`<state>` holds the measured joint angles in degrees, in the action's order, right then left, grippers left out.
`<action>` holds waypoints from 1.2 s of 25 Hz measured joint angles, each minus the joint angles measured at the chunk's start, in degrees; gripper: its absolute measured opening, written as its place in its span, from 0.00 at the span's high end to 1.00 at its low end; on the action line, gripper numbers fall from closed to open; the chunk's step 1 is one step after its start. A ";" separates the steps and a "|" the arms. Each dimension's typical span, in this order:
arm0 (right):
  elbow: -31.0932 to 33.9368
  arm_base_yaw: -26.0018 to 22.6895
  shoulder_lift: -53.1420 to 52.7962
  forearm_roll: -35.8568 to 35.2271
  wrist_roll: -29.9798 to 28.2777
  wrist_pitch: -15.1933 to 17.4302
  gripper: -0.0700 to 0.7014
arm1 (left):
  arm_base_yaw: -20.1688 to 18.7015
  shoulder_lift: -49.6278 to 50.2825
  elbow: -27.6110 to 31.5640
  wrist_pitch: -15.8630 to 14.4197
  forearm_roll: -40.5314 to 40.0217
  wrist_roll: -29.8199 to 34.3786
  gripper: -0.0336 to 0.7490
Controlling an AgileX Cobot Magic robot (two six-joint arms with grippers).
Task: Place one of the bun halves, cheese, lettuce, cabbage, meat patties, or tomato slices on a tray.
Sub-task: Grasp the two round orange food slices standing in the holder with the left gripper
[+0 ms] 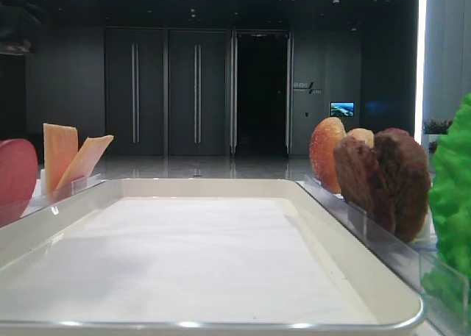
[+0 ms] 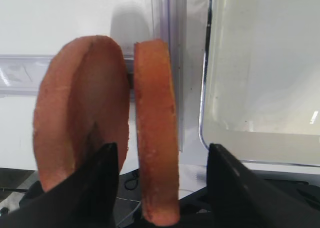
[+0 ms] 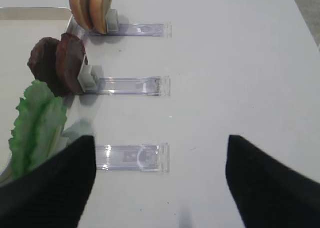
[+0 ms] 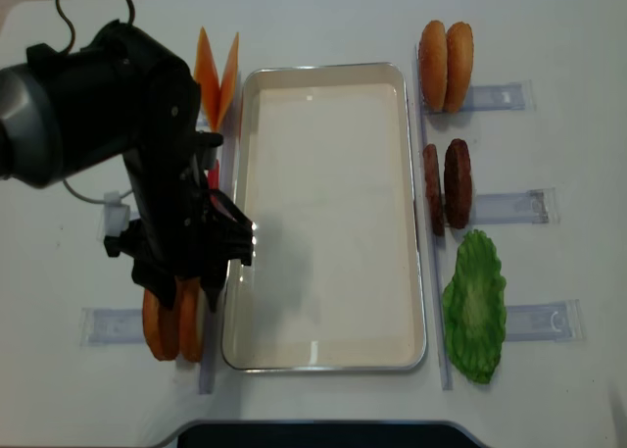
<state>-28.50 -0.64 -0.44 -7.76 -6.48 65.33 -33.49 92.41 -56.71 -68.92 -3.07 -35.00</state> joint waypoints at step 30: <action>0.00 0.00 0.00 0.00 0.00 0.00 0.21 | 0.00 -1.79 0.00 -0.23 -0.04 1.82 0.79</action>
<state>-28.50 -0.64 -0.44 -7.76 -6.48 65.33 -33.49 90.62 -56.71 -69.15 -3.11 -33.17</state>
